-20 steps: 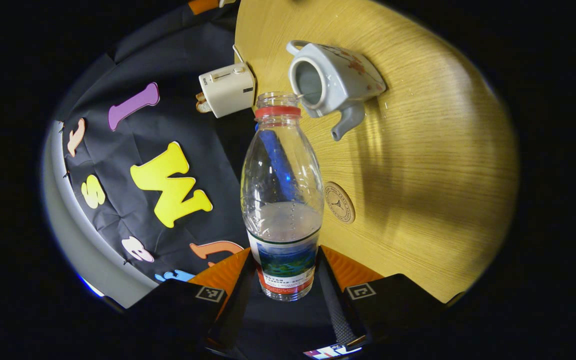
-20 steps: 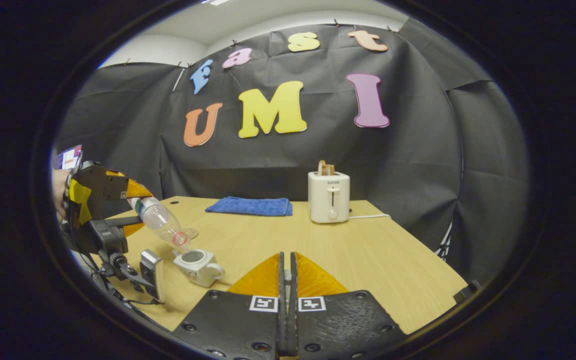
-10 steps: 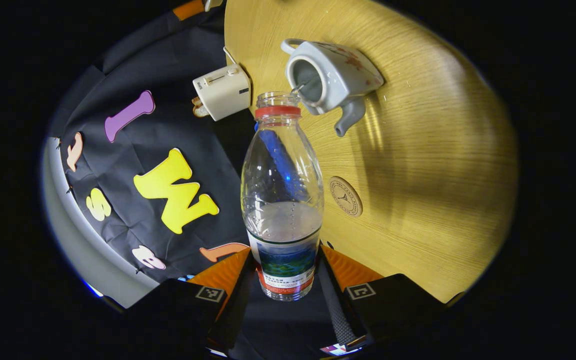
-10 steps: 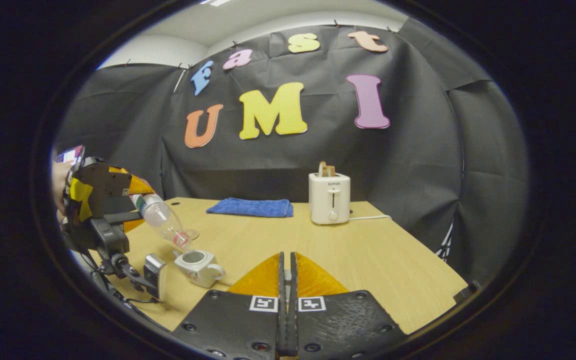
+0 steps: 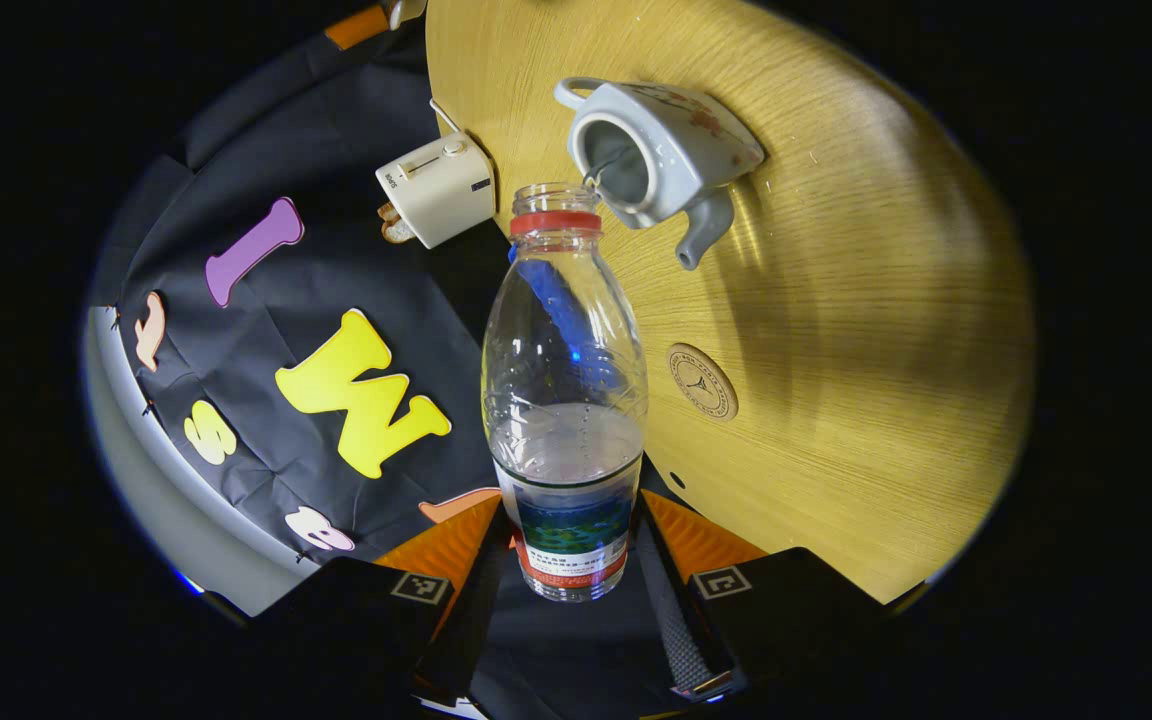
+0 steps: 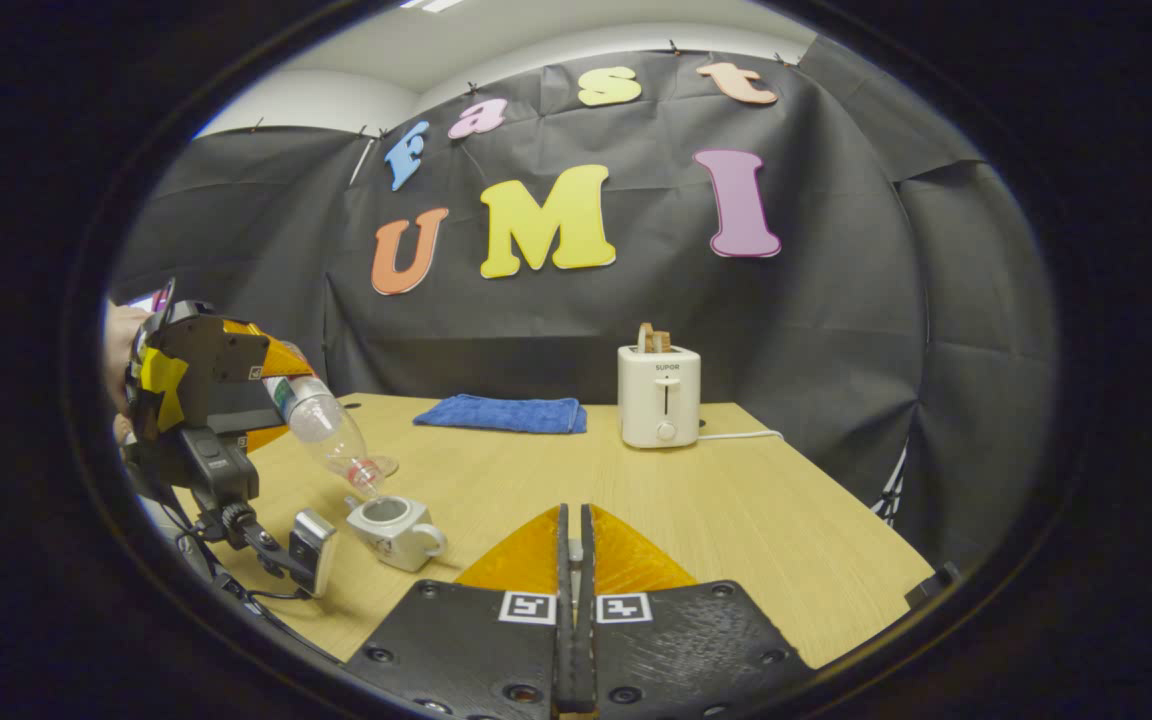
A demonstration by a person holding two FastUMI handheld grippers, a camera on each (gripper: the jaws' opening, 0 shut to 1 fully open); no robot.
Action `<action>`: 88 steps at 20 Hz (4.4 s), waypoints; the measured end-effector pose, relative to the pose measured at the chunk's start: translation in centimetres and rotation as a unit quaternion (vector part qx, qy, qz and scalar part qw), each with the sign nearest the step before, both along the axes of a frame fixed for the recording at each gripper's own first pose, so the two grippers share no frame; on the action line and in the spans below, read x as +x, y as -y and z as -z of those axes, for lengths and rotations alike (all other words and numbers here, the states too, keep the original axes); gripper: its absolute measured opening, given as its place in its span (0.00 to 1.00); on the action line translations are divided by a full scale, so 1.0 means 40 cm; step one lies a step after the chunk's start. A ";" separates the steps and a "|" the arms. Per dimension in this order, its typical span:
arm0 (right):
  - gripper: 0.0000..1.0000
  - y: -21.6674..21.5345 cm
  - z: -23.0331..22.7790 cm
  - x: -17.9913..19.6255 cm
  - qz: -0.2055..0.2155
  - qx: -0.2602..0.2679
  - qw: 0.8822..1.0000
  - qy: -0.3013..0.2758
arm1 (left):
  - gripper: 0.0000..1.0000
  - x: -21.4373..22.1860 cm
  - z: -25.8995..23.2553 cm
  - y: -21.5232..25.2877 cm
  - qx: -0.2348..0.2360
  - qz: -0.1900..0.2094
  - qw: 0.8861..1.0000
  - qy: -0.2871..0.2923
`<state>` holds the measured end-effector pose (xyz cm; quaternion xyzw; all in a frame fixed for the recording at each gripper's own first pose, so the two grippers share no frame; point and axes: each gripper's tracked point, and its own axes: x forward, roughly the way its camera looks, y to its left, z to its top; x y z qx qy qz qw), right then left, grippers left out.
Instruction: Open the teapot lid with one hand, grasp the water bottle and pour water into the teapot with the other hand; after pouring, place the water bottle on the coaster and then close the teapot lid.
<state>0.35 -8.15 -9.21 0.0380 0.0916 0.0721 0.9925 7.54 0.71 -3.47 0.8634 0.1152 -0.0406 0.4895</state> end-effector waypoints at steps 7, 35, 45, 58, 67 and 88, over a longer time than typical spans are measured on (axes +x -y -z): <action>0.00 0.002 0.007 0.003 -0.003 0.002 1.000 -0.001 | 0.73 0.002 -0.015 0.004 0.018 0.002 1.000 0.006; 0.00 -0.025 -0.048 -0.003 0.001 0.006 1.000 0.008 | 0.73 -0.033 0.070 -0.068 -0.596 -0.060 0.799 0.046; 0.00 -0.066 -0.077 -0.008 0.001 -0.010 1.000 0.015 | 0.74 -0.012 0.067 -0.055 -0.846 -0.093 0.525 0.025; 0.00 -0.036 -0.047 -0.007 0.025 -0.025 0.999 0.005 | 0.74 0.201 0.133 -0.068 -0.875 -0.106 0.472 -0.007; 0.00 -0.027 -0.026 -0.001 0.033 -0.031 0.999 -0.006 | 0.75 0.256 0.236 -0.089 -0.861 -0.156 0.484 -0.016; 0.00 -0.140 -0.059 0.029 -0.013 -0.025 1.000 0.013 | 0.96 0.070 0.229 -0.140 -0.860 -0.170 0.481 -0.009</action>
